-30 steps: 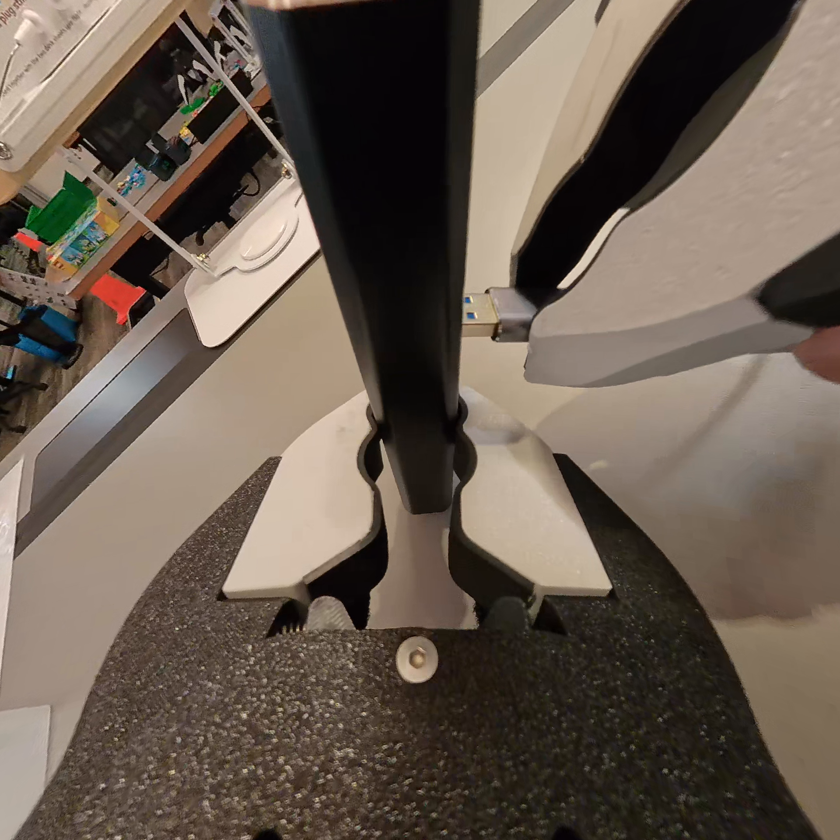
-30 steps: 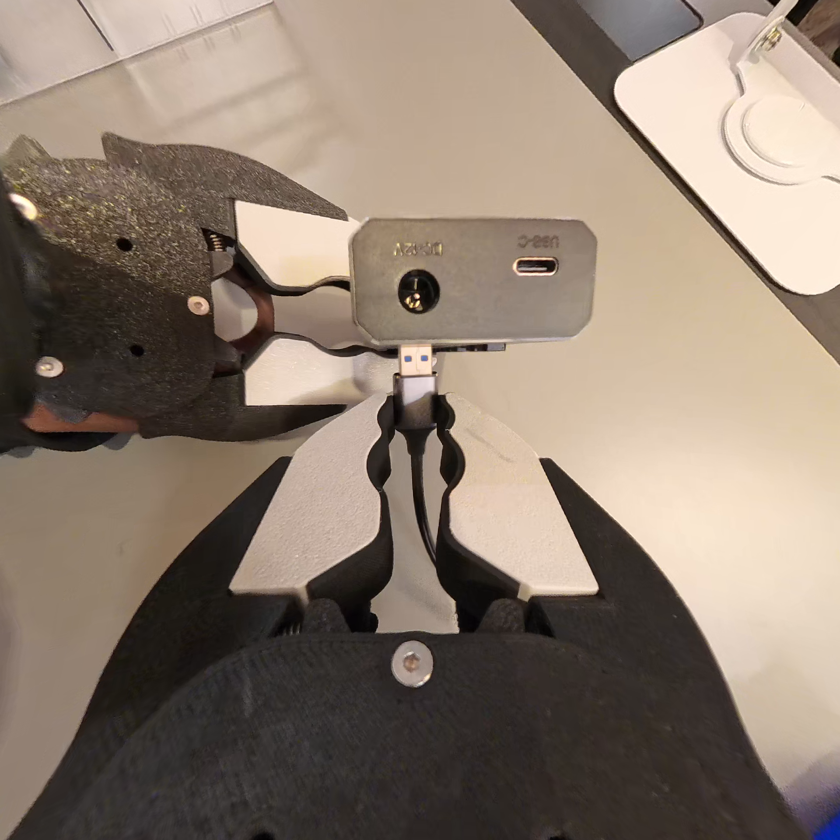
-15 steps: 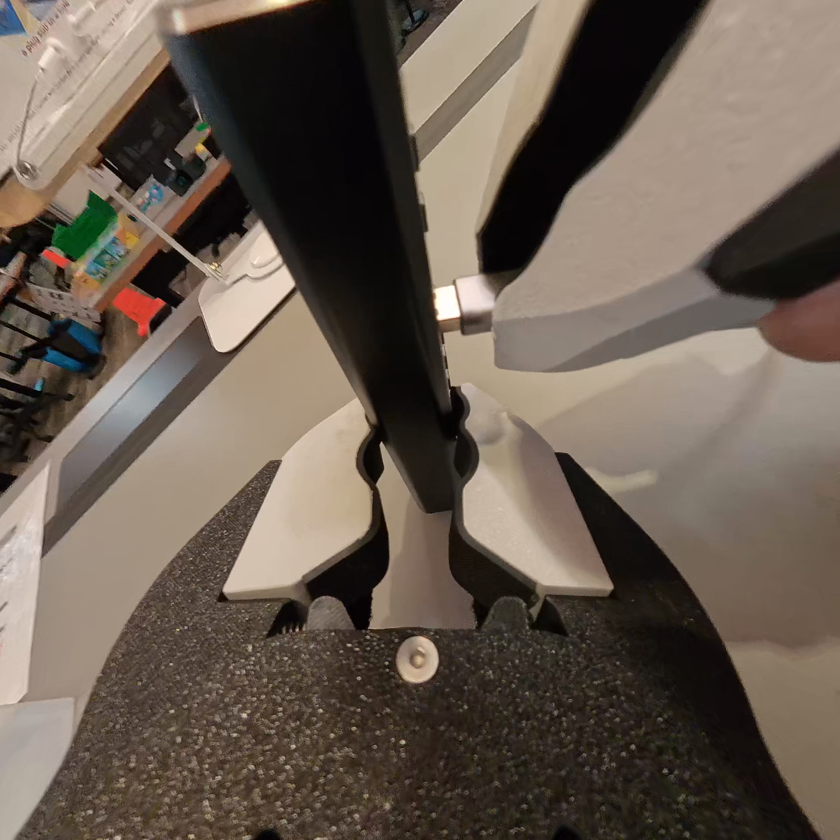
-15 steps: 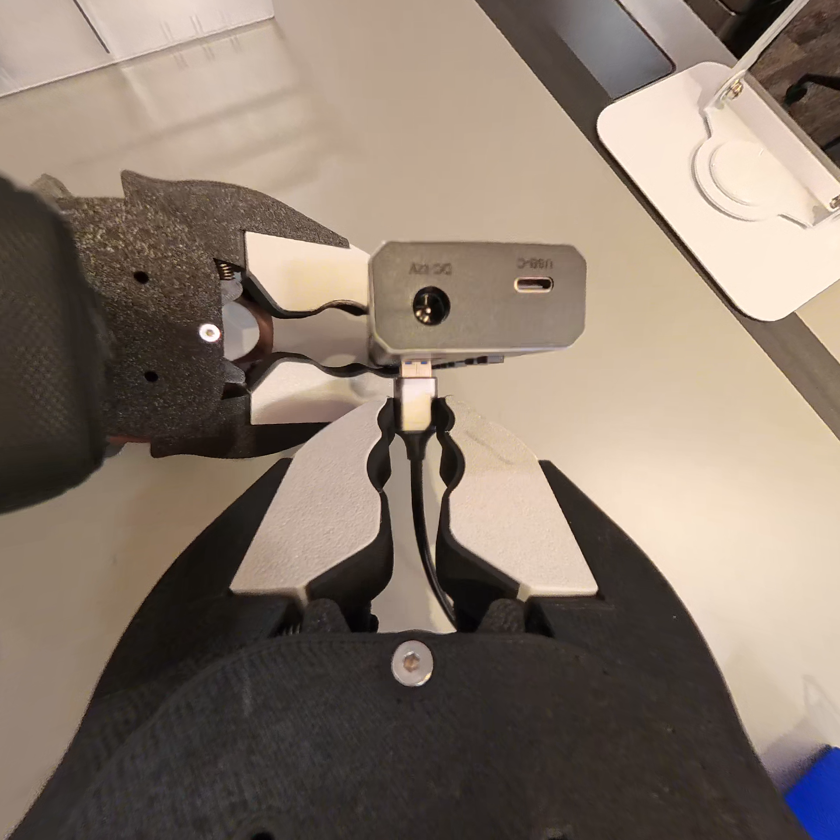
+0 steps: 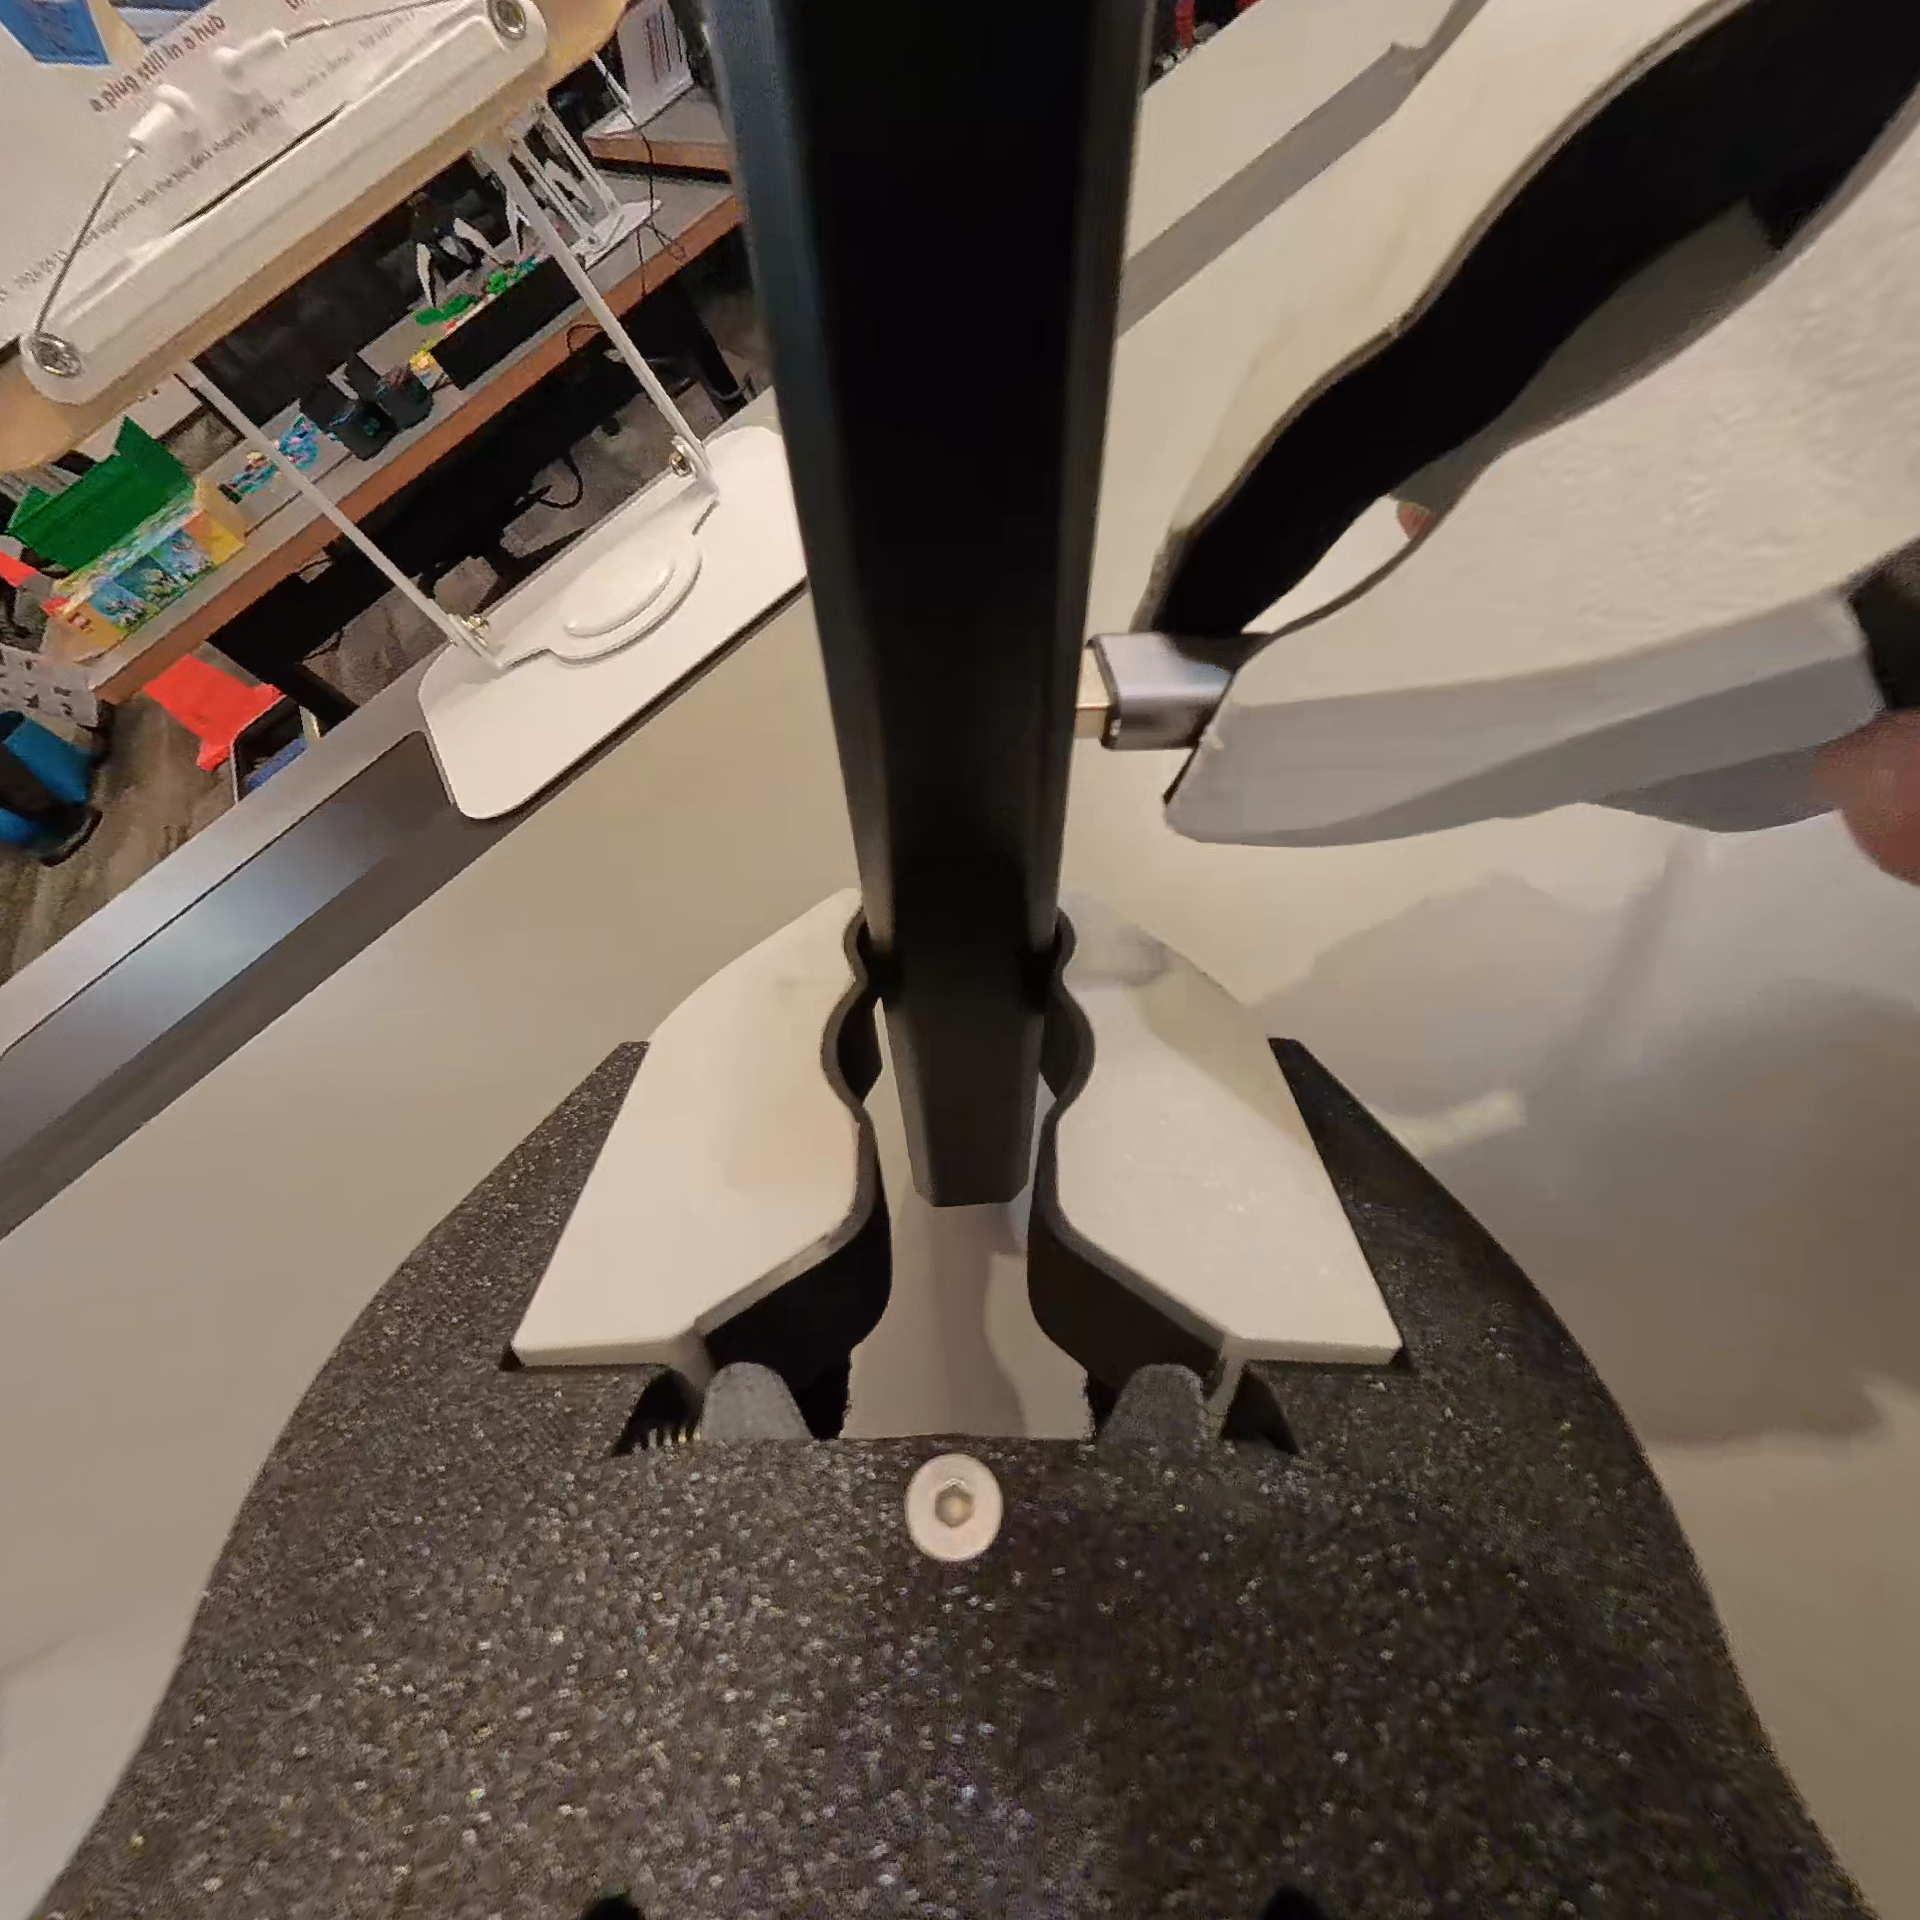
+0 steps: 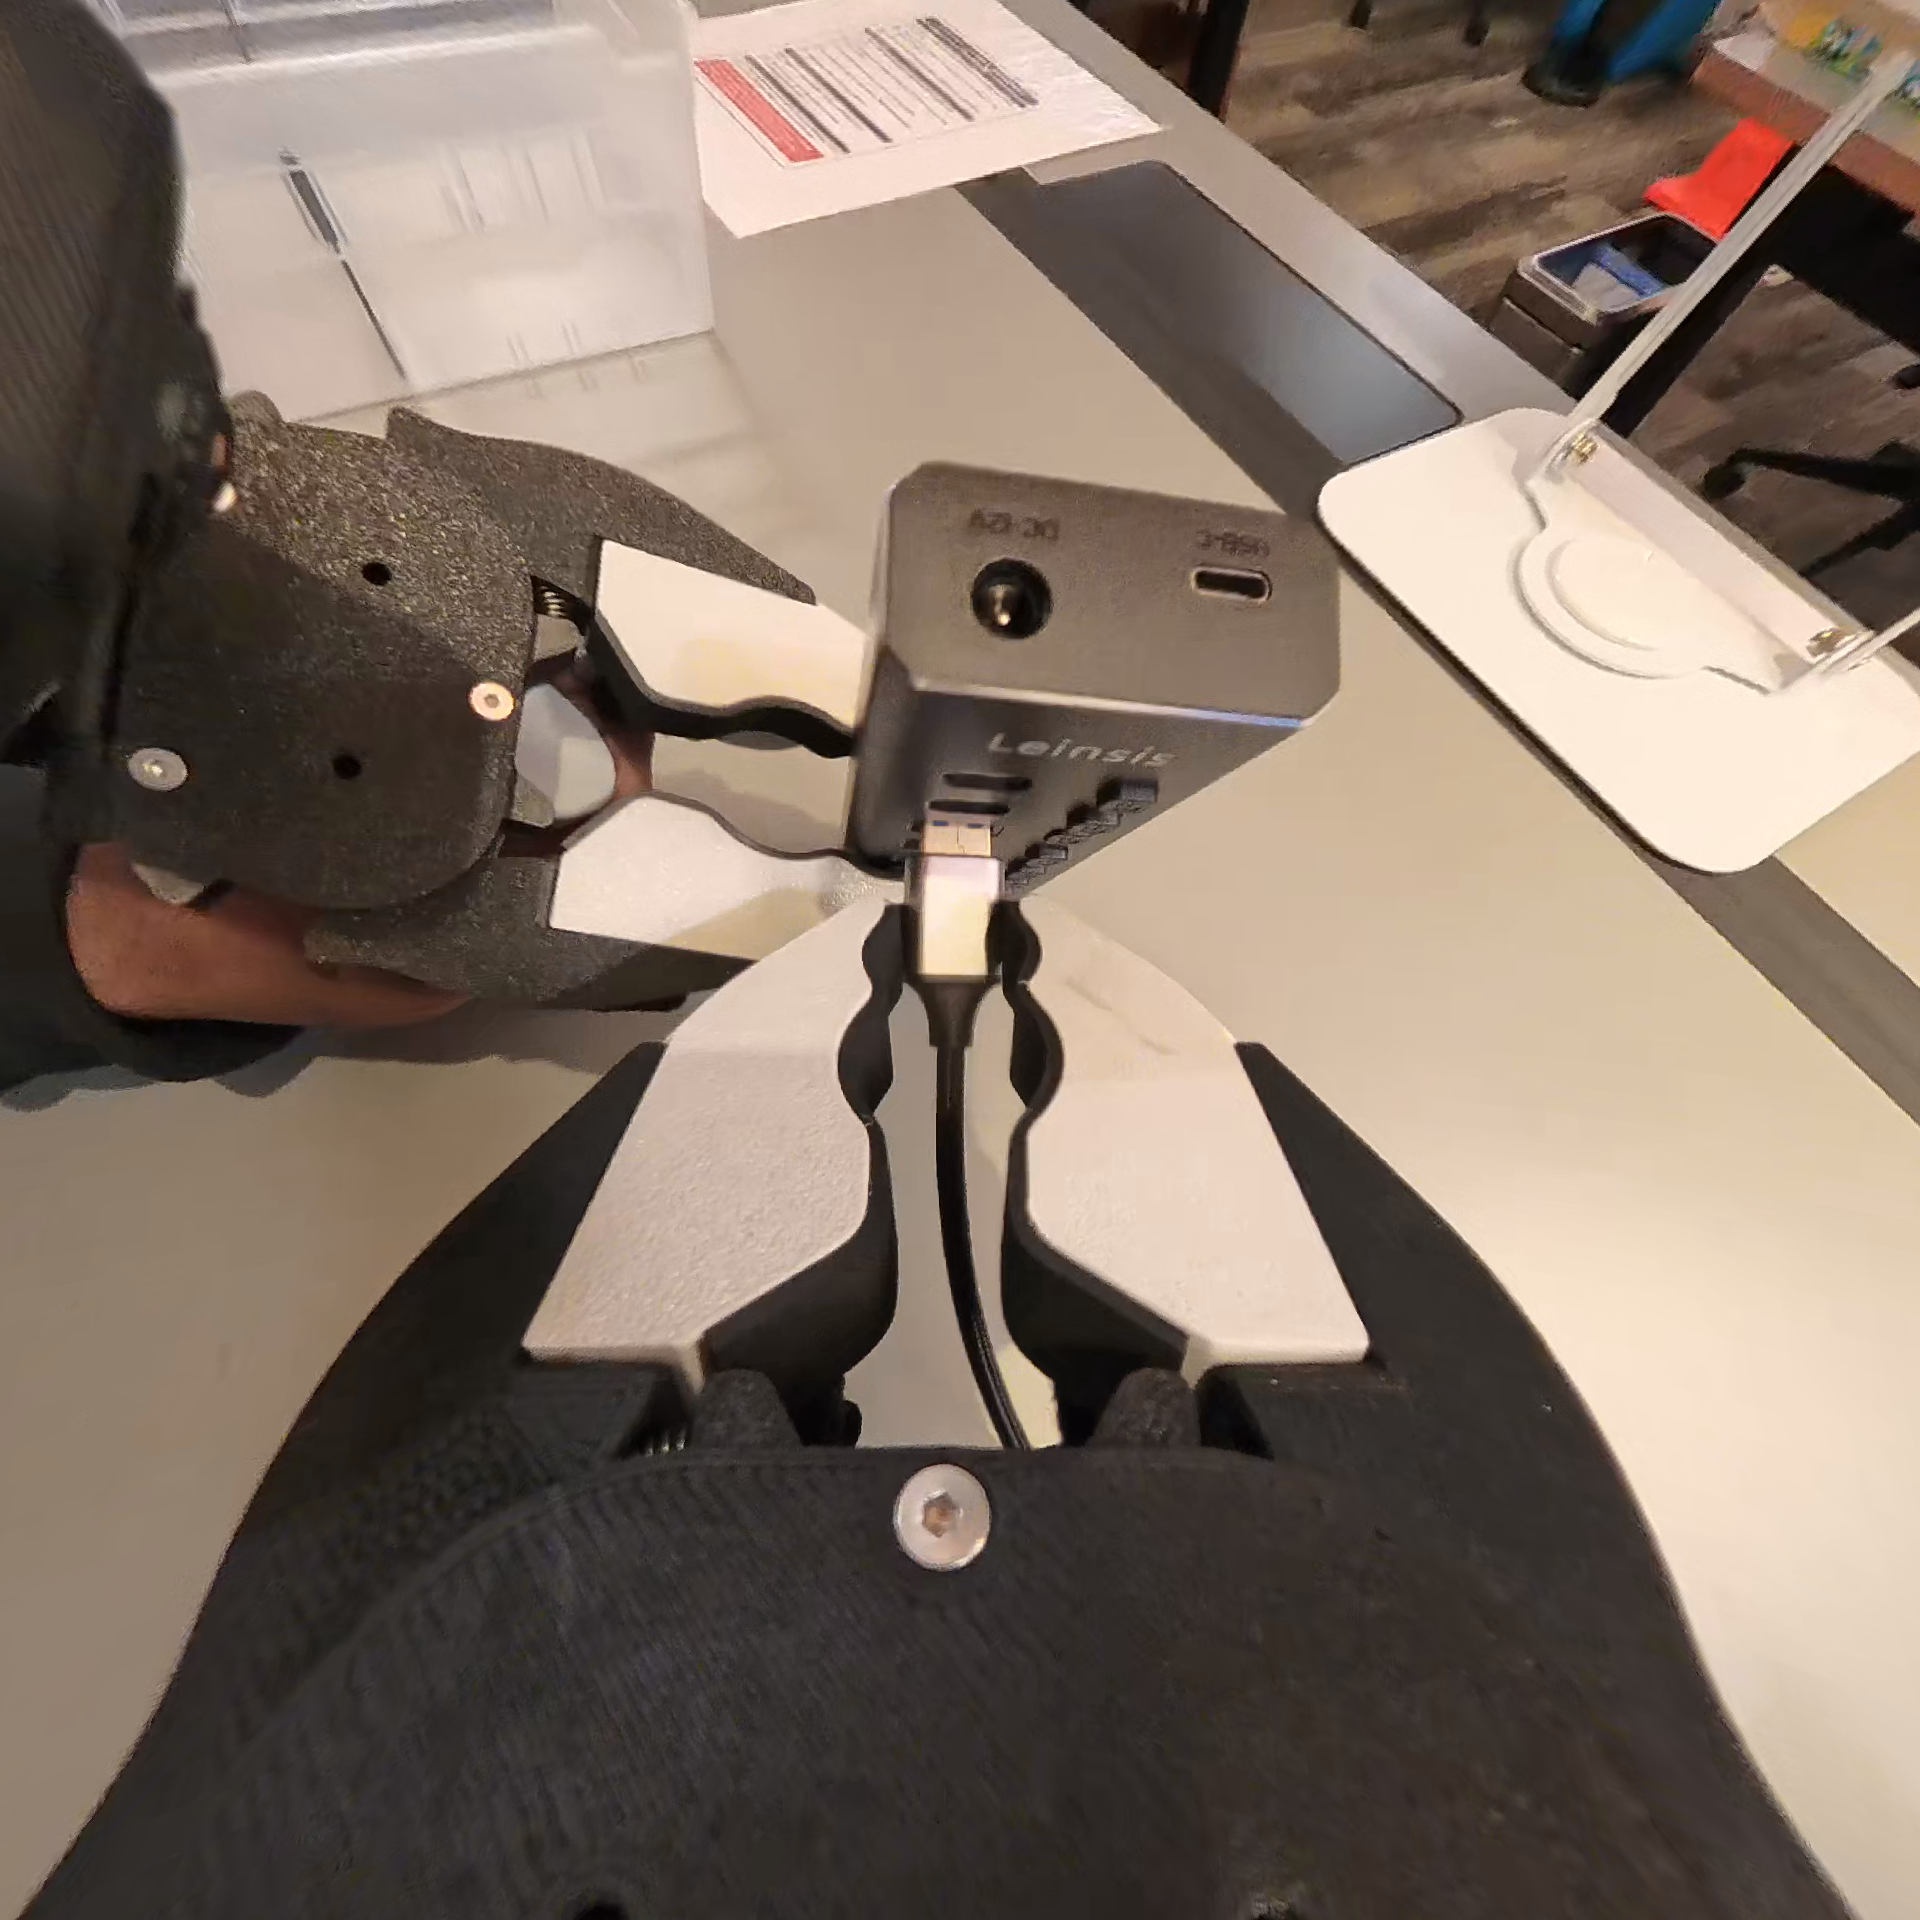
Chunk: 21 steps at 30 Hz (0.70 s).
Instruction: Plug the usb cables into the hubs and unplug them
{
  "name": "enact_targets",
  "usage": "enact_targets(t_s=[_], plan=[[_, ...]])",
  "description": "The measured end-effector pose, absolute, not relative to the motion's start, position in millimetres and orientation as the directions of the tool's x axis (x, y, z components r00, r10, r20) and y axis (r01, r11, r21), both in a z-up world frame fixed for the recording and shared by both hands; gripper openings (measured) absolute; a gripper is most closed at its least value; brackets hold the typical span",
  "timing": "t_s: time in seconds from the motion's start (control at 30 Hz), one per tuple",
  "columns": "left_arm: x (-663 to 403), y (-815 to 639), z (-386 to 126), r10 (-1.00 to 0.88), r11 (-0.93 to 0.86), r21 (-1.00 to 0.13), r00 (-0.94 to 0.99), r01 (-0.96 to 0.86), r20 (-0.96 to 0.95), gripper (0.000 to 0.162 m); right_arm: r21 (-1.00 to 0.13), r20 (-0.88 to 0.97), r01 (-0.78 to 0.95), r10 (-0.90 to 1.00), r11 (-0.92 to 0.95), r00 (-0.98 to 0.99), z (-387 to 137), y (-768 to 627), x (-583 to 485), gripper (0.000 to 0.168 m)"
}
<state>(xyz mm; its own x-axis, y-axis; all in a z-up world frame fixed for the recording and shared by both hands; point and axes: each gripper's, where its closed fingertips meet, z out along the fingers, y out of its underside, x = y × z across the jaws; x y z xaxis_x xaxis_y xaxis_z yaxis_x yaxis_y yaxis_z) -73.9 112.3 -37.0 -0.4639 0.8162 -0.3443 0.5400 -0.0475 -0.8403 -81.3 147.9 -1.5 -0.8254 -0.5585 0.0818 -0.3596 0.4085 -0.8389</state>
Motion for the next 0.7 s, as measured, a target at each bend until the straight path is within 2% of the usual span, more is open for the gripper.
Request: enact_targets(t_s=[0.17, 0.3, 0.57, 0.7], plan=[[-69, 107, -38, 0.819, -0.015, -0.858, -0.486, 0.514, -0.306, 0.027, -0.840, 0.115, -0.366, -0.528, 0.401, -0.841, -4, 149, -83, 0.024], [-68, 108, -40, 0.826, -0.006, -0.863, -0.485, 0.504, -0.288, 0.027, -0.844, 0.118, -0.351, -0.498, 0.405, -0.859, -5, 144, -86, 0.015], [-69, 112, -42, 0.847, 0.005, -0.875, -0.468, 0.483, -0.254, 0.027, -0.839, 0.047, -0.301, -0.489, 0.454, -0.871, -11, 144, -92, 0.014], [-69, 113, -43, 0.839, -0.032, -0.862, -0.455, 0.506, -0.299, 0.027, -0.834, 0.064, -0.325, -0.506, 0.446, -0.860, -12, 145, -93, 0.013]])
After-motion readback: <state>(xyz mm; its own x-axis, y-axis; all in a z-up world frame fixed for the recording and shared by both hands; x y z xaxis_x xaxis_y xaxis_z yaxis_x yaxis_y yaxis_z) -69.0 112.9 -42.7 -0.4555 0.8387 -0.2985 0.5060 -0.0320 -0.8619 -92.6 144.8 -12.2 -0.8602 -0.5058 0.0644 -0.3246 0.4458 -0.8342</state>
